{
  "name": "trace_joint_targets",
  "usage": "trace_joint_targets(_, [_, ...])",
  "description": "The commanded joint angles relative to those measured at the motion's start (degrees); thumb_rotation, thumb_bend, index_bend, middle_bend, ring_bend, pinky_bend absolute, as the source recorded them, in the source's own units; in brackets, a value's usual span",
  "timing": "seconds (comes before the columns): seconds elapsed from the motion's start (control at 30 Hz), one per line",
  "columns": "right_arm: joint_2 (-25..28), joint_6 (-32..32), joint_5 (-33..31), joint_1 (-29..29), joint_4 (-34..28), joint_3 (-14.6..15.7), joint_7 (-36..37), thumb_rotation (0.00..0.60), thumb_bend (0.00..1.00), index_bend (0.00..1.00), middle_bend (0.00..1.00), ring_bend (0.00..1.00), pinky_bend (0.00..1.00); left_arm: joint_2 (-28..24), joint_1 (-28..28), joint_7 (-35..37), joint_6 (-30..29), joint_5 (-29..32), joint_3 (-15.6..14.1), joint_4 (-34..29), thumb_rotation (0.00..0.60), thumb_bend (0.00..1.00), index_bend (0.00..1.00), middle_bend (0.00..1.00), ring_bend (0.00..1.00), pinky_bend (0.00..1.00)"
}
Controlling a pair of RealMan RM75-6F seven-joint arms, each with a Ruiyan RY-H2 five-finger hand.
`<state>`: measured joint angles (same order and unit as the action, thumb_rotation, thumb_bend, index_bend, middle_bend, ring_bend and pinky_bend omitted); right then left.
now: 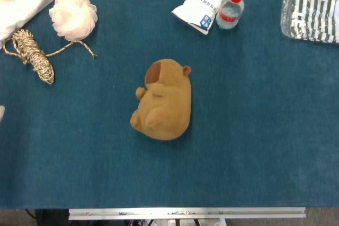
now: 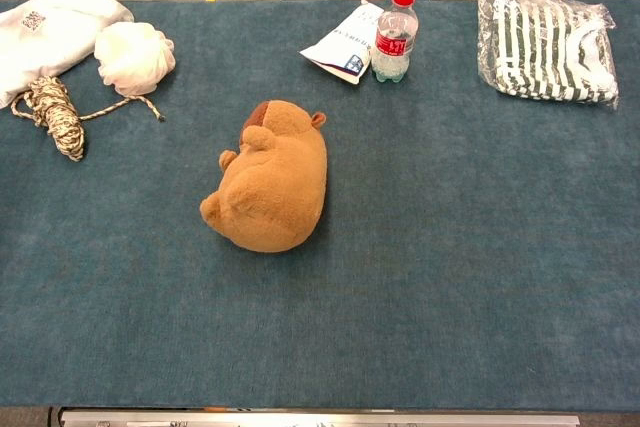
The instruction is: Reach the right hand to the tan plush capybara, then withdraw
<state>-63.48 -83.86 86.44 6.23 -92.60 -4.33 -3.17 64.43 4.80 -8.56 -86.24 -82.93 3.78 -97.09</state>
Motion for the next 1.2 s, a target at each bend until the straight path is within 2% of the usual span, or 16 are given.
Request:
trace_joint_targets(0.03, [-0.18,0.52,0.22,0.19,-0.01,0.28,0.44,0.6,0.32,0.44,0.44,0.34,0.3,0.03,-0.11,-0.24,-0.06,0.08,-0.07,-0.14,0.6,0.22,0.24,0.25,0.18,0.19])
trace_joint_targets(0.37, [-0.4,2.84,2.52,2.77,-0.78,0.18,2.12,0.6,0.32,0.44,0.44,0.34,0.3,-0.31,-0.29,0.2,-0.45,-0.21,-0.06,-1.06,0.6,0.22,0.25,0.25,0.18,0.19])
trace_joint_targets(0.6, [-0.74,8.58,4.52,7.76,-2.04,-0.34,0.81,0.6,0.32,0.44,0.44,0.34,0.3,-0.64,-0.49,0.63,-0.27,-0.06,-0.26,-1.24,0.6,0.22,0.25,0.26,0.18,0.19])
trace_joint_targets(0.77, [-4.98,13.36,5.73,13.48,-1.16,-2.07,3.77,0.6,0.3,0.44,0.45,0.34,0.3,-0.99,-0.67,1.27,-0.22,-0.39,-0.59,-1.51,0.6,0.22,0.25,0.26,0.19,0.19])
trace_joint_targets(1.0, [-12.03,19.16,4.87,20.01,1.32,-4.0,2.09,0.6,0.21,0.47,0.46,0.35,0.32,-1.94,-1.35,3.4,-1.05,-0.68,-0.67,-2.66,0.6,0.22,0.26,0.26,0.19,0.19])
trace_joint_targets(1.2, [-19.18,24.83,2.8,25.83,5.99,-5.36,-0.92,0.6,0.21,0.48,0.46,0.35,0.32,-2.39,-1.81,4.33,-1.46,-0.99,-0.9,-2.9,0.6,0.22,0.26,0.26,0.19,0.19])
